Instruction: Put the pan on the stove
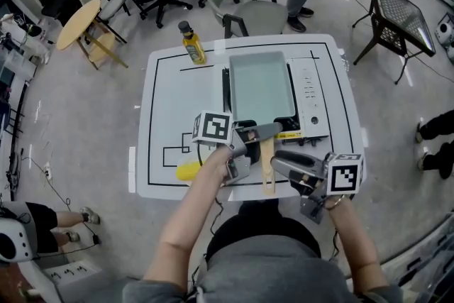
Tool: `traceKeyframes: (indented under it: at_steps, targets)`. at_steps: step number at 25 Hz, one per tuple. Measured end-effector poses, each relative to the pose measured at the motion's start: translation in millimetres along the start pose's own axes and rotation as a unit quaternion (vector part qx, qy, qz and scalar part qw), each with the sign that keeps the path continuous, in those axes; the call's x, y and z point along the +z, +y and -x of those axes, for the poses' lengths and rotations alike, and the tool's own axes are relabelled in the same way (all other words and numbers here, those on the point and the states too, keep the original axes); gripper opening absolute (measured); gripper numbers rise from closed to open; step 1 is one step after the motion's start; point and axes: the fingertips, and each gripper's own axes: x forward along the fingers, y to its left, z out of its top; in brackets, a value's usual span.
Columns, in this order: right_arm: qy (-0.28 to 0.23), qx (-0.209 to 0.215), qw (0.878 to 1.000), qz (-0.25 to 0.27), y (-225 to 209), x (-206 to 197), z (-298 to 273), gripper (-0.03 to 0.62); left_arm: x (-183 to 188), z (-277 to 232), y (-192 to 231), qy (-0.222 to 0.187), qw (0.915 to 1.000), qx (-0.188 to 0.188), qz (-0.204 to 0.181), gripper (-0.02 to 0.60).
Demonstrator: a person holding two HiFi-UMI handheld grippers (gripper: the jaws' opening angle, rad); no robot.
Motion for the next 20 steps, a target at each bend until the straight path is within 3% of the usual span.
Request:
traceKeyframes:
  at_steps: [7, 12, 20]
  targets:
    - [-0.060, -0.063, 0.993, 0.084, -5, 44, 16, 0.144, 1, 1, 2, -0.001, 1.0000, -0.001, 0.000, 0.192]
    - [-0.093, -0.116, 0.971, 0.189, 6, 75, 18, 0.110, 2, 0, 0, -0.003, 1.0000, -0.002, -0.001, 0.193]
    - [-0.124, -0.160, 0.941, 0.271, 19, 94, 15, 0.072, 4, 3, -1, -0.017, 0.9998, -0.011, 0.001, 0.192]
